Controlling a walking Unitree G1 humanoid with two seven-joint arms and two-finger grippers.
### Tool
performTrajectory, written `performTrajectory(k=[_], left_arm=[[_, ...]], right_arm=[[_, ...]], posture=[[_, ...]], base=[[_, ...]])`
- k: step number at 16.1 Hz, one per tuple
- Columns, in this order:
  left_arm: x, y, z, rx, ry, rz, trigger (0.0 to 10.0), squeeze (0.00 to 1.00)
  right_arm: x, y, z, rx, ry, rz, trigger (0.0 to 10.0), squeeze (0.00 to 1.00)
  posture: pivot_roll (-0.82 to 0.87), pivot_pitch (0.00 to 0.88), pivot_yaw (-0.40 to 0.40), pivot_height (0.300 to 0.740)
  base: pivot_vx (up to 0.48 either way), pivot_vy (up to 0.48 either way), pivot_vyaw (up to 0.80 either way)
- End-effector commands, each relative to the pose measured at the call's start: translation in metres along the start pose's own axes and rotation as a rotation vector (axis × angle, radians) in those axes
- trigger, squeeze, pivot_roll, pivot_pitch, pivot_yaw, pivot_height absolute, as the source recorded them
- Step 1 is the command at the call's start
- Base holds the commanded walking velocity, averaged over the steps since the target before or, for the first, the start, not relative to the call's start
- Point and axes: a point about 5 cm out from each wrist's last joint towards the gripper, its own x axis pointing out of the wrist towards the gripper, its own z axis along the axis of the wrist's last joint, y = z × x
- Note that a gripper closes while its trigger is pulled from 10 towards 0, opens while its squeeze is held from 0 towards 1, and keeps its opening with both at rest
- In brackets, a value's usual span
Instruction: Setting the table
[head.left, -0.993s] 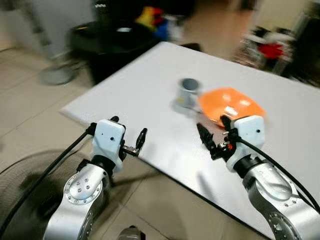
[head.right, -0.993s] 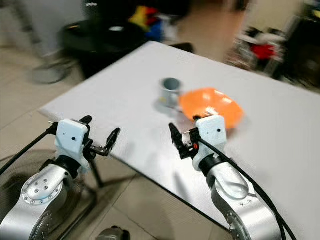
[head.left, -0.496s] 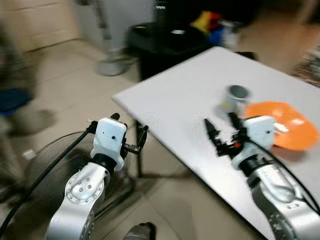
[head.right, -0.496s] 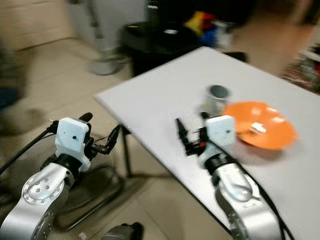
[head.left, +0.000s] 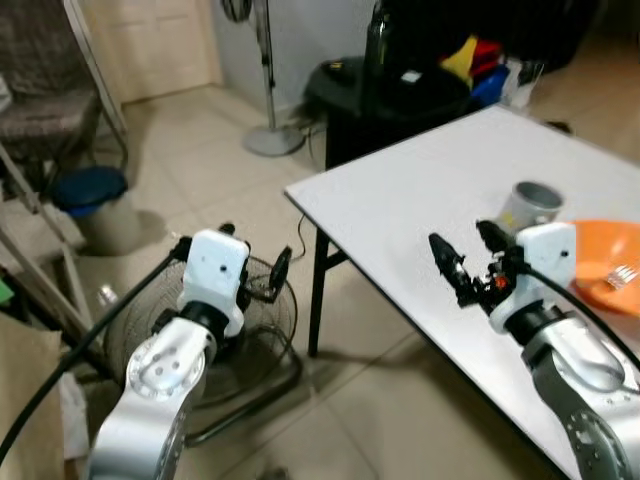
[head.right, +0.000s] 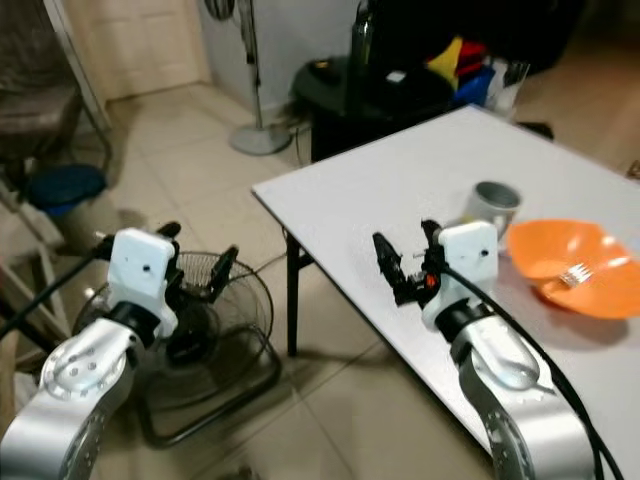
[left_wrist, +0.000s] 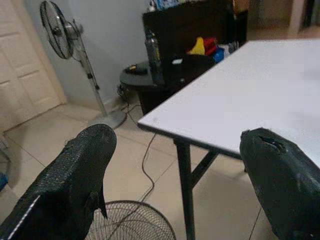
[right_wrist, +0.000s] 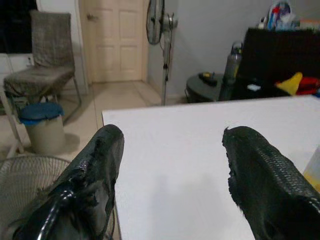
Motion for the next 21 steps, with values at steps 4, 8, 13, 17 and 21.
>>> performTrajectory(k=[4, 8, 13, 17, 21], left_arm=[[-0.006, 0.005, -0.003, 0.003, 0.033, 0.029, 10.0, 0.00], [-0.007, 0.002, -0.004, 0.028, 0.036, 0.026, 10.0, 0.00], [-0.008, 0.005, -0.004, 0.022, 0.037, 0.039, 10.0, 0.00], [-0.008, 0.007, -0.001, 0.026, 0.030, 0.035, 10.0, 0.00], [-0.007, 0.007, 0.000, 0.025, 0.028, 0.030, 10.0, 0.00]], right_arm=[[0.003, 0.033, -0.013, 0.062, 0.040, 0.070, 10.0, 0.00], [0.005, 0.032, -0.014, 0.061, 0.043, 0.072, 10.0, 0.00], [0.005, 0.032, -0.015, 0.071, 0.050, 0.084, 10.0, 0.00], [0.003, 0.034, -0.023, 0.137, 0.079, 0.039, 10.0, 0.00], [0.004, 0.034, -0.023, 0.144, 0.084, 0.032, 10.0, 0.00]], posture=[[0.13, 0.000, 0.026, 0.740], [0.14, 0.000, 0.020, 0.740], [0.14, 0.000, 0.015, 0.740], [0.14, 0.000, 0.021, 0.740], [0.14, 0.000, 0.023, 0.740]], base=[[0.000, 0.000, 0.80], [0.000, 0.000, 0.80], [0.000, 0.000, 0.80], [0.000, 0.000, 0.40], [0.000, 0.277, 0.00]])
